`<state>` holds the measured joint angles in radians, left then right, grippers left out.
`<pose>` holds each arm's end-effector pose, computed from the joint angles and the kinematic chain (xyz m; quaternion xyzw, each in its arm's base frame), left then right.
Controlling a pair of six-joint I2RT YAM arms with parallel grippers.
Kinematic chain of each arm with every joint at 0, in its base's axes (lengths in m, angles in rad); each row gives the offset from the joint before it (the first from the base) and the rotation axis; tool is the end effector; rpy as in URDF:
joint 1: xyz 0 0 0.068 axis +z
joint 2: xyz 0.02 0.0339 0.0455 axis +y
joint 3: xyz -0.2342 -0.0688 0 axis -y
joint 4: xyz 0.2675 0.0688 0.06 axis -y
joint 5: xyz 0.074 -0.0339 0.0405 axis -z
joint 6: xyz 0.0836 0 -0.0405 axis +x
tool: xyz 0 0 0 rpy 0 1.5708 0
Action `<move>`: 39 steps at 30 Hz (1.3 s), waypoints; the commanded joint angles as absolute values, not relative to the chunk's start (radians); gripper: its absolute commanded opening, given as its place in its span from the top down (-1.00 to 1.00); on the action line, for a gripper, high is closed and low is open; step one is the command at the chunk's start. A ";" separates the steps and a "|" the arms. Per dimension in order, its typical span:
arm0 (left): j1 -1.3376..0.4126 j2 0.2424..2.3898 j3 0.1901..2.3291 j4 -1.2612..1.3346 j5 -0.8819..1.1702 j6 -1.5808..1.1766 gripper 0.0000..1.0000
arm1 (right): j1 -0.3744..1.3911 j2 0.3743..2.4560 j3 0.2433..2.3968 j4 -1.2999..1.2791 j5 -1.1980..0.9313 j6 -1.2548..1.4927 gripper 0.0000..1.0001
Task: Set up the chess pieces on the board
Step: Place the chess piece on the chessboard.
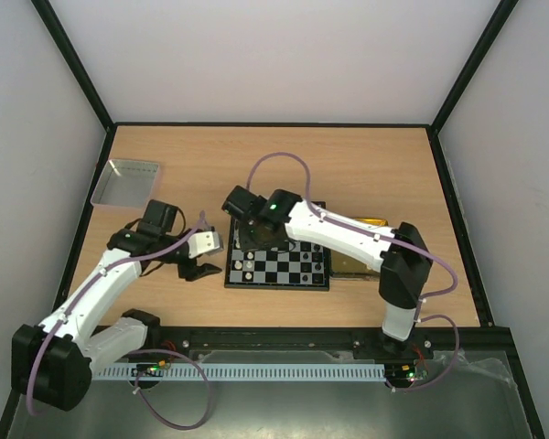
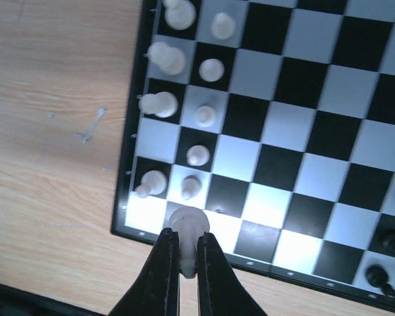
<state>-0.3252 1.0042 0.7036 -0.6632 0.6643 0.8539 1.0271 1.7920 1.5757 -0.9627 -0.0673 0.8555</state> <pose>0.2179 -0.1279 0.1744 0.5826 0.6957 -0.2265 0.3540 0.2050 0.3501 0.1977 -0.0905 0.9762 0.1767 0.0879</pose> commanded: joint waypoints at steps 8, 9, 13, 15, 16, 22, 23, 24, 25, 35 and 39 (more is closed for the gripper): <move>-0.039 0.976 0.606 -0.877 0.812 1.191 -0.39 | 1.133 1.898 1.662 -0.977 -0.098 0.888 0.96; -0.025 0.975 0.610 -0.889 0.822 1.209 -0.39 | 1.140 1.906 1.664 -0.974 -0.103 0.889 0.96; -0.008 0.956 0.600 -0.895 0.837 1.235 -0.46 | 1.164 1.933 1.666 -0.966 -0.114 0.895 0.96; -0.008 0.935 0.582 -0.874 0.838 1.232 -0.49 | 1.171 1.942 1.664 -0.961 -0.116 0.899 0.96; -0.008 0.921 0.572 -0.862 0.843 1.229 -0.51 | 1.174 1.948 1.664 -0.959 -0.118 0.900 0.96; -0.009 0.915 0.563 -0.817 0.890 1.200 -0.56 | 1.189 1.980 1.680 -0.961 -0.115 0.907 0.96; -0.009 0.914 0.563 -0.818 0.893 1.199 -0.56 | 1.193 1.985 1.684 -0.966 -0.112 0.907 0.96; -0.009 0.912 0.562 -0.815 0.892 1.197 -0.57 | 1.195 1.991 1.688 -0.972 -0.108 0.907 0.96; -0.009 0.910 0.561 -0.810 0.891 1.191 -0.57 | 1.196 1.994 1.691 -0.975 -0.104 0.906 0.96; -0.010 0.911 0.571 -0.811 0.908 1.170 -0.58 | 1.193 2.065 1.766 -1.029 -0.065 0.869 0.96; -0.009 0.914 0.573 -0.802 0.912 1.155 -0.58 | 1.183 2.065 1.761 -1.027 -0.036 0.868 0.96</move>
<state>-0.0124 0.9169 0.5709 -0.8047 0.8600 1.1553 1.1889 2.0560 1.7531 -0.9844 -0.0887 0.8753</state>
